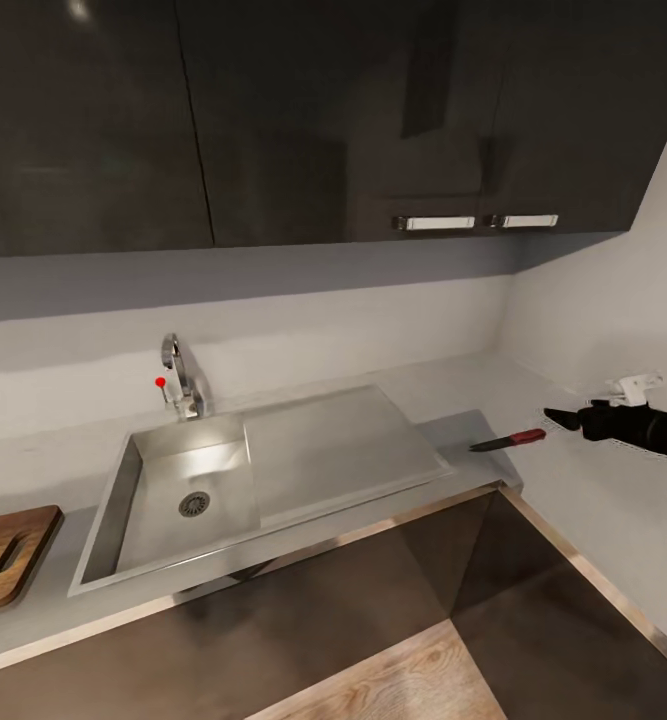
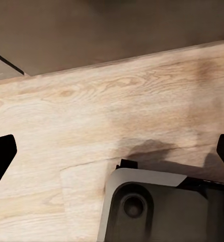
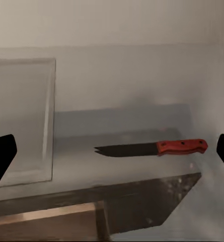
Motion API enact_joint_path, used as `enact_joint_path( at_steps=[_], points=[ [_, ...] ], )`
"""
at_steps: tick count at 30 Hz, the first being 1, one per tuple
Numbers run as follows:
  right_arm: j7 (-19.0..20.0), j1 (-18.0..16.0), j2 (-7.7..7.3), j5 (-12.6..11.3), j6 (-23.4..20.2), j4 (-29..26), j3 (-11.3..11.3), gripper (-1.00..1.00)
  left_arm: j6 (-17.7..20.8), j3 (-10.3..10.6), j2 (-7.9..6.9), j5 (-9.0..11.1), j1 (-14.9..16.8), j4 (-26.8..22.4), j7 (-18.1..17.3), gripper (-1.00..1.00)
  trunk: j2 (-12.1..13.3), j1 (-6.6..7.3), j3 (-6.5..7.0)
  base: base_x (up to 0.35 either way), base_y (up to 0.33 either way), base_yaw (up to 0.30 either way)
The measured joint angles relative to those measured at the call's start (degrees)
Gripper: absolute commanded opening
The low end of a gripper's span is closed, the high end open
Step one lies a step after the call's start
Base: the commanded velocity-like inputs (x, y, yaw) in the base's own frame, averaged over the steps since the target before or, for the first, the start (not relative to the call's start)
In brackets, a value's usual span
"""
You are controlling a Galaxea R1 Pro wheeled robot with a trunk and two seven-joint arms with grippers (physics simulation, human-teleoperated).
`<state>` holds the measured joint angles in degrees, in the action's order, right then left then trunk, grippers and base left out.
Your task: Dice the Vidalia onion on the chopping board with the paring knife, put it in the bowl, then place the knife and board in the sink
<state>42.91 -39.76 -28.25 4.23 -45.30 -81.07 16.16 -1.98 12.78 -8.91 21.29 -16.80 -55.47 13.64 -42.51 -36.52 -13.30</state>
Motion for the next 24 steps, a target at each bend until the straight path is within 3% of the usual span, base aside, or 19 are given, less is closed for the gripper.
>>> enact_joint_path(
  at_steps=[5, 6, 14, 20, 23, 24],
  points=[
    [1.40, -0.01, -2.67, -0.01, 0.00, 0.27, 0.17, 1.00, 0.06, 0.00, -0.08, 0.00, 0.01, 0.14, 0.04, 1.00, 0.00, 0.00, 0.00, 0.000, 0.000, 0.000],
    [1.57, -0.19, -4.12, 0.04, 0.03, 0.55, 0.20, 1.00, 0.09, 0.00, -0.11, 0.00, 0.00, 0.16, 0.05, 1.00, 0.00, 0.00, 0.00, 0.000, 0.000, 0.000],
    [2.01, -3.54, -6.72, -0.03, 2.80, 5.79, -0.13, 1.00, 0.15, 0.00, -0.17, 0.00, 0.01, 0.90, 0.26, 1.00, 0.01, 0.00, 0.00, 0.000, 0.000, 0.000],
    [10.01, -4.27, -7.63, 0.12, 6.06, 12.58, -0.82, 1.00, 0.15, 0.00, -0.22, -0.03, 0.00, 0.75, 0.24, 1.00, 0.01, 0.00, 0.00, 0.000, 0.000, 0.000],
    [12.13, -5.96, -11.06, 0.25, 6.42, 15.85, -0.84, 1.00, 0.15, 0.00, -0.19, -0.01, 0.01, 0.65, 0.20, 1.00, 0.00, 0.00, 0.00, 0.000, 0.000, 0.000],
    [11.89, -6.45, -11.34, 0.22, 6.35, 16.28, -0.84, 1.00, 0.15, 0.00, -0.18, 0.00, 0.01, 0.64, 0.19, 1.00, 0.00, 0.00, 0.00, 0.000, 0.000, 0.000]
  ],
)
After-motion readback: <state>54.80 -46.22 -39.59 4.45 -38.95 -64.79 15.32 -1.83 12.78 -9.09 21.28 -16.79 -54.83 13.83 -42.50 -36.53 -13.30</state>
